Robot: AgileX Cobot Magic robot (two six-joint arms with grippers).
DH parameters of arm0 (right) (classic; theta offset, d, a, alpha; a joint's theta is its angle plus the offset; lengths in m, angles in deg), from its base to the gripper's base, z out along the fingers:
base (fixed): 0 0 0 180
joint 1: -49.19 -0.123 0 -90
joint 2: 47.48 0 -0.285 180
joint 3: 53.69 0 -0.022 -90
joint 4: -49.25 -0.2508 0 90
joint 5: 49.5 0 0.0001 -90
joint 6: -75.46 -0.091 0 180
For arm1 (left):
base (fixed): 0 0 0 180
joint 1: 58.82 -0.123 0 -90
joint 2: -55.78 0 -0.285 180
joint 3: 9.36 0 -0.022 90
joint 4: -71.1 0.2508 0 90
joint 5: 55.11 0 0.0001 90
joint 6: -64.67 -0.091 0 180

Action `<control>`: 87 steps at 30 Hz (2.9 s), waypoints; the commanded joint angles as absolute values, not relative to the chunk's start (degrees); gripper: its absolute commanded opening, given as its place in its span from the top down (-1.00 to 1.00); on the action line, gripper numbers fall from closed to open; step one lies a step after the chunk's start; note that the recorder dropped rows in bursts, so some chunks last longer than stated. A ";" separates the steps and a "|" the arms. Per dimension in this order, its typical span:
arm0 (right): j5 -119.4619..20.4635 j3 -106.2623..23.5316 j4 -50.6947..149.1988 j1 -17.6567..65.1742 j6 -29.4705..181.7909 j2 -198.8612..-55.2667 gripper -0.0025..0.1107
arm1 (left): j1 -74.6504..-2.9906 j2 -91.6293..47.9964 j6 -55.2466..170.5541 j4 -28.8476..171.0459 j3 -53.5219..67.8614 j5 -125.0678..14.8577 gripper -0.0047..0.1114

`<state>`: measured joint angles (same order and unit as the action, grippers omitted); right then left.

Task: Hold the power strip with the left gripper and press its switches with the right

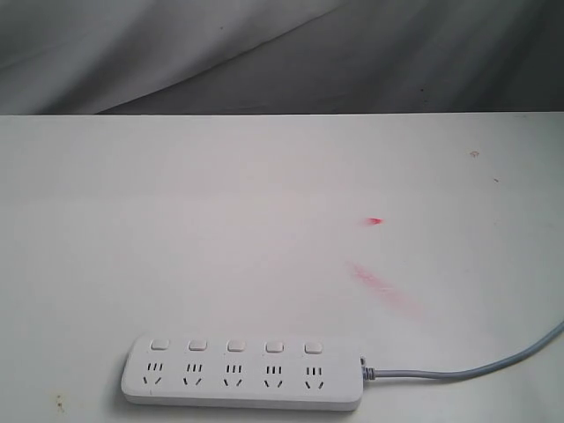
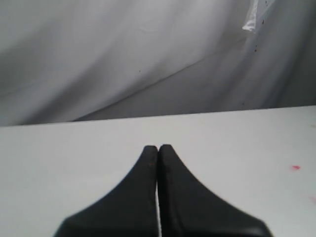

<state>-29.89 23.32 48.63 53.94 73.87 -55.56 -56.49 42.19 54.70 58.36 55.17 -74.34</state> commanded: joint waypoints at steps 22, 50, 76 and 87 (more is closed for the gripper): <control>-30.19 23.53 48.60 54.39 73.77 -55.27 0.96 | -89.01 -6.44 -36.62 -0.49 17.60 -123.97 0.91; -30.19 23.53 48.60 54.39 73.77 -55.27 0.96 | -85.37 -14.15 -40.31 17.98 21.20 -125.07 0.91; -30.19 23.53 48.60 54.39 73.77 -55.27 0.96 | -76.35 -31.49 -55.27 37.18 21.30 -125.07 -0.41; -30.19 23.53 48.60 54.39 73.77 -55.27 0.96 | -73.92 -38.77 -55.27 32.67 21.30 -122.48 -0.50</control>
<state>-29.89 23.32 48.63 53.94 73.87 -55.56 -74.26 -37.44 -54.76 34.66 21.07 -122.88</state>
